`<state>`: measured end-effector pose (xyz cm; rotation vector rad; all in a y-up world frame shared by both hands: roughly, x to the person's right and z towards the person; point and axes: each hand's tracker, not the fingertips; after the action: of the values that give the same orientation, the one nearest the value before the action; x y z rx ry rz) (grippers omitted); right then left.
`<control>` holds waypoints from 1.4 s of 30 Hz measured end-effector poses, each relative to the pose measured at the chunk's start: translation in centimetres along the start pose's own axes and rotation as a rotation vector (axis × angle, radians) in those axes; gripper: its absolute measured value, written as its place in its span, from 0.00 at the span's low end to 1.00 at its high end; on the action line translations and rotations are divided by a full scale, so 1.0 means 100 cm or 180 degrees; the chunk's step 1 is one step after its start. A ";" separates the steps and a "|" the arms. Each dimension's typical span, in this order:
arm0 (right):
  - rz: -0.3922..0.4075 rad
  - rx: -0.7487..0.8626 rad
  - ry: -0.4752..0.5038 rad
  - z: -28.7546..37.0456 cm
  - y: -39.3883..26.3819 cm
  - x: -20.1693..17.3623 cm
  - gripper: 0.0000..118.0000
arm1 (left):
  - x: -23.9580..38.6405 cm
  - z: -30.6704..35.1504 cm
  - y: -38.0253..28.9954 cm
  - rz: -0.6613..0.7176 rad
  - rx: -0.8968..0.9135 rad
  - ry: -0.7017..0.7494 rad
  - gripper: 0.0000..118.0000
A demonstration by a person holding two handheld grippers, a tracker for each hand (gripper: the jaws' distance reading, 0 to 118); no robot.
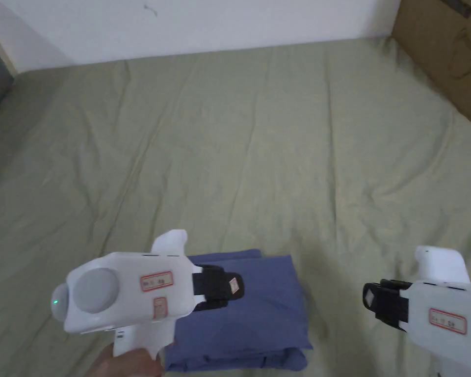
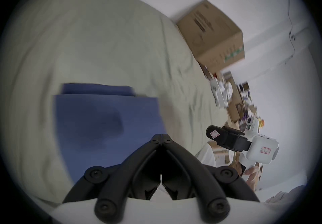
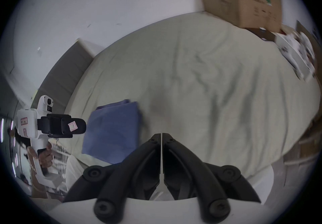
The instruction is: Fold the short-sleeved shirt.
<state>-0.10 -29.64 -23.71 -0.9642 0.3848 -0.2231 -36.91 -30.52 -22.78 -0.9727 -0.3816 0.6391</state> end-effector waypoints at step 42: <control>0.0792 -0.0667 0.0118 -0.119 0.028 -0.118 0.02 | -0.197 0.046 0.058 0.0310 -0.0417 -0.0036 0.24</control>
<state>-15.74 -32.85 -29.55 -1.1079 0.5656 0.0267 -56.33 -38.14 -25.74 -1.1183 -0.3915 0.7150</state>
